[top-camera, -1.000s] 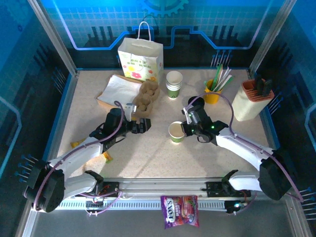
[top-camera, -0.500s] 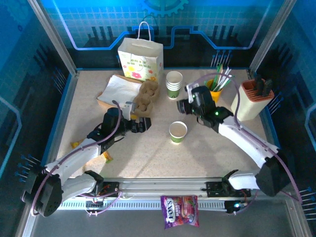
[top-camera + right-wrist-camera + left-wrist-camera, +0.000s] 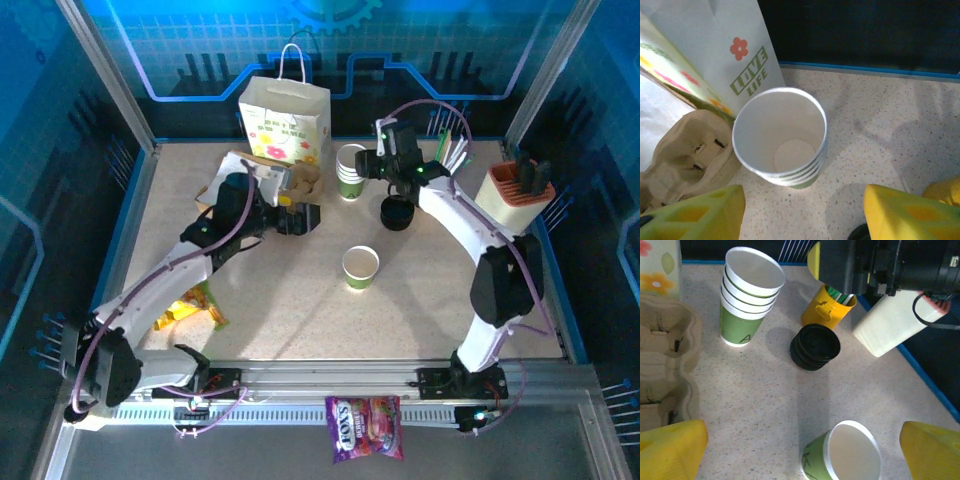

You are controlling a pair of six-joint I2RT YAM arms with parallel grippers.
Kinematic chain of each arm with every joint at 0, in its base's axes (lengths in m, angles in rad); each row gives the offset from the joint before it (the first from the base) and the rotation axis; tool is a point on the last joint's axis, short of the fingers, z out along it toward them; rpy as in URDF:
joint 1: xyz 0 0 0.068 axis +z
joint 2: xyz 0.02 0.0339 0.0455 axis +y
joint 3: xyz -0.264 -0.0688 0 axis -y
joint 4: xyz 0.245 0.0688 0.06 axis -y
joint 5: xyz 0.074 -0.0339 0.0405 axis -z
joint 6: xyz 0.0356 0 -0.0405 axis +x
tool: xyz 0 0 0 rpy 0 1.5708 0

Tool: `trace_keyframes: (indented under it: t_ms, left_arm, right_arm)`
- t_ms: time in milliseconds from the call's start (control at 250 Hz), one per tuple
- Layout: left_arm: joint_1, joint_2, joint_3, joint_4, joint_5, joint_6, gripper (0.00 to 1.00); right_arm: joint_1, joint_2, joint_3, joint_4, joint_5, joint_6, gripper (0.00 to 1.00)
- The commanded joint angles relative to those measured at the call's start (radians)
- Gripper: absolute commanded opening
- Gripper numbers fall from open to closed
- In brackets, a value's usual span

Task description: Pack the takeout coffee

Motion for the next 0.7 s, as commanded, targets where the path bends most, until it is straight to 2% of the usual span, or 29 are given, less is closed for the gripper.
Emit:
trace_keyframes:
  t_ms: [0,80,220,412,695]
  left_arm:
    - [-0.012,0.043,0.083,-0.153,-0.062,0.095,0.99]
    - [-0.013,0.058,0.082,-0.142,-0.090,0.093,0.99]
    - [-0.014,0.049,-0.012,-0.019,-0.083,0.057,0.98]
    - [-0.025,0.052,-0.034,0.000,-0.079,0.050,0.97]
    - [-0.044,0.040,-0.064,0.041,-0.062,0.046,0.97]
  right_arm:
    - [-0.021,0.082,0.099,-0.051,0.026,0.018,0.63]
    - [-0.024,0.136,0.148,-0.060,0.039,0.017,0.61]
    - [-0.031,0.220,0.237,-0.086,0.034,0.016,0.56]
    - [-0.032,0.293,0.330,-0.127,0.036,0.015,0.41]
    - [-0.032,0.378,0.452,-0.214,0.068,-0.003,0.32]
